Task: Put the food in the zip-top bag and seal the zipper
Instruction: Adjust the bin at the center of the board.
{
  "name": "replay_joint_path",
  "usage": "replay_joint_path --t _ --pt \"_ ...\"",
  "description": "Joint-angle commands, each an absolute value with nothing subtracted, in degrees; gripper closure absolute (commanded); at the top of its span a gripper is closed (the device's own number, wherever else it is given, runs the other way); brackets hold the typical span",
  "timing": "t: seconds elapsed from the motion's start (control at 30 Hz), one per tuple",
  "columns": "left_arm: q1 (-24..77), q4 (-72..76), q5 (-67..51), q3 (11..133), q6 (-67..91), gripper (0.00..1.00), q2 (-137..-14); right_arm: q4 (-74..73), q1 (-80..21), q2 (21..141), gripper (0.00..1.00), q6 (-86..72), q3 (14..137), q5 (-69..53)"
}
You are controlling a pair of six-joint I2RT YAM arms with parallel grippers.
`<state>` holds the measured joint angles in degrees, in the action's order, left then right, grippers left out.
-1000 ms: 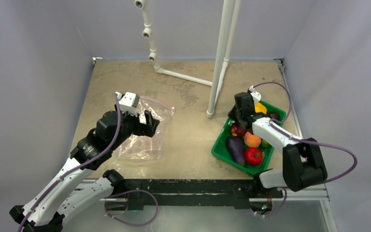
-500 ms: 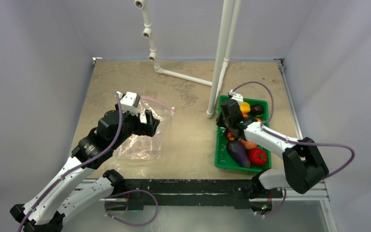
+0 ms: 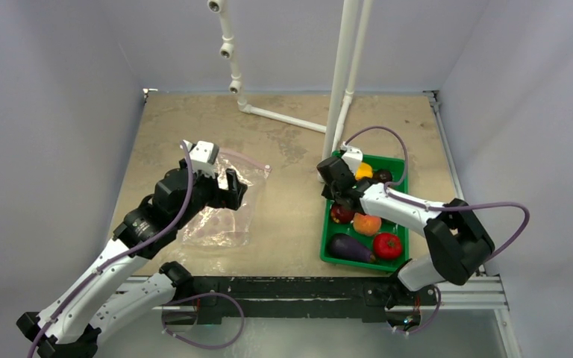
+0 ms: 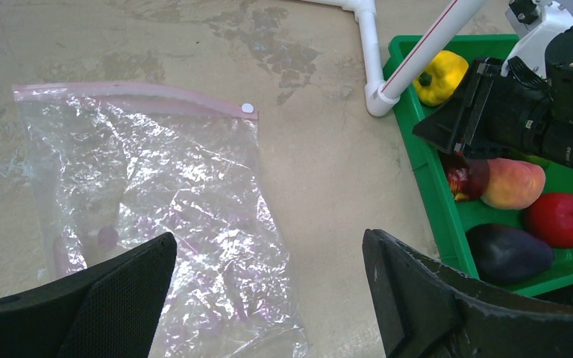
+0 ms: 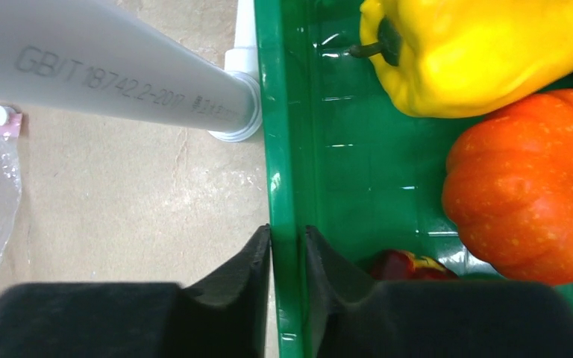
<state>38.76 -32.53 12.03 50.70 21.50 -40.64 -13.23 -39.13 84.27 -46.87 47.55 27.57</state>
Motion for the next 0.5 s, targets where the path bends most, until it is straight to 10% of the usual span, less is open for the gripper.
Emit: replay_joint_path --t 0.0,0.47 --pt "39.02 -31.76 12.41 50.36 21.65 0.06 -40.69 -18.5 -39.76 82.07 0.7 -51.53 51.5 31.91" --pt "39.02 -31.77 12.59 50.36 21.62 0.06 -40.88 -22.07 -39.81 65.3 0.58 -50.94 55.63 20.15"
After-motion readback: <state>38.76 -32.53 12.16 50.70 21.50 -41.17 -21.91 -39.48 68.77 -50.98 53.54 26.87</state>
